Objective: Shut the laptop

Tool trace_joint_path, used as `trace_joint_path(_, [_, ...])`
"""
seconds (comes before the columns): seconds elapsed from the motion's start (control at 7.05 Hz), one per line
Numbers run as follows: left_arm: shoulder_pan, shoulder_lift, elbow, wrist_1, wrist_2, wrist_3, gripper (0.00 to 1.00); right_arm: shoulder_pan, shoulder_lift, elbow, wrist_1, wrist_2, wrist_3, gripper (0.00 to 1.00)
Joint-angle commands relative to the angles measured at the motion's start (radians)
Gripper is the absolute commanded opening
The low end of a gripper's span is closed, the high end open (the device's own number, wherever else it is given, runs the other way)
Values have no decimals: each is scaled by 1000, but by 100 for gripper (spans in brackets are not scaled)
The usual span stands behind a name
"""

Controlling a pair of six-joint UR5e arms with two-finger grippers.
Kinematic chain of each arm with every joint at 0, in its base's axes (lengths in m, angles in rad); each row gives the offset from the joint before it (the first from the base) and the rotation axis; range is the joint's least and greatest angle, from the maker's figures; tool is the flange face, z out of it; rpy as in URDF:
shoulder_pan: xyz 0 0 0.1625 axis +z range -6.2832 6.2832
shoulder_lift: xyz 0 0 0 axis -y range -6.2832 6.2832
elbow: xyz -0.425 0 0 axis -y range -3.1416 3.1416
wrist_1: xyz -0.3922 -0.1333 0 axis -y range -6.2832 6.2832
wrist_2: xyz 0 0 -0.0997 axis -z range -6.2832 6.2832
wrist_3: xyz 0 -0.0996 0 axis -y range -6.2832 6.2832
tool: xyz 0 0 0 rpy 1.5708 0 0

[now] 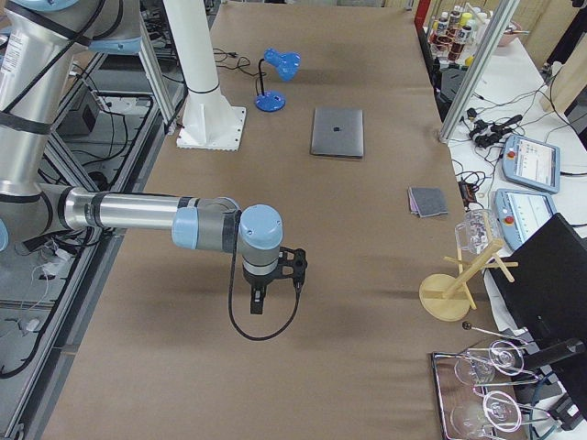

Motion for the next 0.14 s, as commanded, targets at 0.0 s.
trace_joint_path(0.0, [-2,0,0,0,2,0,98,0,0,0,0,0,0,100])
